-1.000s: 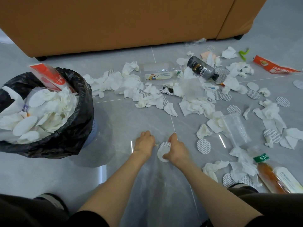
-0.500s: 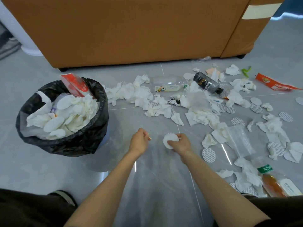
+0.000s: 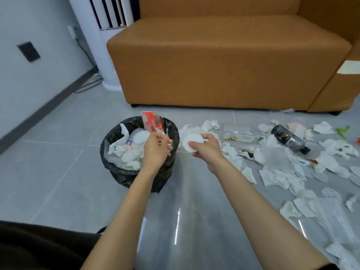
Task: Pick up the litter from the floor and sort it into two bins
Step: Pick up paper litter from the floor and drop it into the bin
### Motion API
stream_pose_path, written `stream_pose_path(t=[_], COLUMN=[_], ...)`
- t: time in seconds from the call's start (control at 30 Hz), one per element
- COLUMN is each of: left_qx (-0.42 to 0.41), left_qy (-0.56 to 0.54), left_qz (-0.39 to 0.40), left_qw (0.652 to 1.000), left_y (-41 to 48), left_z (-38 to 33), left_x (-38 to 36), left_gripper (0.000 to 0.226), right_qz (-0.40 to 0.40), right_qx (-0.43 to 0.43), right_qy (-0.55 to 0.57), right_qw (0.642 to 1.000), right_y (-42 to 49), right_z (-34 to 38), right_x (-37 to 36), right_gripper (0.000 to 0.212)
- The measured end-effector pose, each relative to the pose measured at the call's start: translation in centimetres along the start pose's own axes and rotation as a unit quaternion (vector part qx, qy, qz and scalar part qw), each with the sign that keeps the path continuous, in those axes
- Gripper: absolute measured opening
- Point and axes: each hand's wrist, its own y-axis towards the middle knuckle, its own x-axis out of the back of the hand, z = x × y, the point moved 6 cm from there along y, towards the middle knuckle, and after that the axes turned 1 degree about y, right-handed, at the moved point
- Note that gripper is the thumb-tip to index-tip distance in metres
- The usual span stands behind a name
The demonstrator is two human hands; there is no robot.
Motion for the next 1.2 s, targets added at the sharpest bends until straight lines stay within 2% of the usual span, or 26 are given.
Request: stream_pose_path(t=[0.1, 0.2, 0.27, 0.37, 0.47, 0.63, 0.73, 1.0, 1.2], left_qx=[-0.01, 0.006, 0.018, 0.023, 0.019, -0.047, -0.086, -0.131, -0.112], left_qy=[0.037, 0.073, 0.117, 0.192, 0.191, 0.197, 0.176, 0.153, 0.159], left_qz=[-0.05, -0.08, -0.072, -0.042, -0.041, -0.033, -0.019, 0.125, 0.234], left_qw=[0.998, 0.994, 0.99, 0.98, 0.981, 0.979, 0.98, 0.972, 0.952], left_y=[1.3, 2.0, 2.2, 2.2, 1.9, 1.5, 0.8, -2.6, -6.6], left_z=[-0.5, 0.2, 1.2, 2.4, 2.6, 0.8, -0.9, -2.3, -0.4], left_x=[4.7, 8.2, 9.6, 10.2, 9.9, 7.4, 4.8, -5.9, -14.1], left_gripper=[0.018, 0.014, 0.014, 0.031, 0.036, 0.037, 0.036, 0.036, 0.034], right_qz=[0.043, 0.087, 0.125, 0.143, 0.113, 0.04, 0.009, -0.099, -0.221], right_qx=[0.019, 0.042, 0.058, 0.105, 0.137, 0.096, 0.069, -0.026, -0.1], right_qy=[-0.015, -0.047, -0.09, -0.193, -0.233, -0.141, -0.123, -0.114, -0.149], right_qw=[0.999, 0.994, 0.986, 0.965, 0.956, 0.984, 0.99, 0.988, 0.959], right_y=[-0.3, -0.5, -0.7, -1.2, -1.3, -0.7, 0.0, 0.3, -2.6], right_z=[1.6, 2.4, 2.5, 2.0, 1.6, 0.7, 0.1, -4.2, -9.1], right_x=[-4.4, -8.2, -10.4, -11.8, -10.9, -6.2, -2.2, 11.0, 20.3], right_gripper=[0.032, 0.031, 0.043, 0.057, 0.051, 0.035, 0.032, 0.033, 0.035])
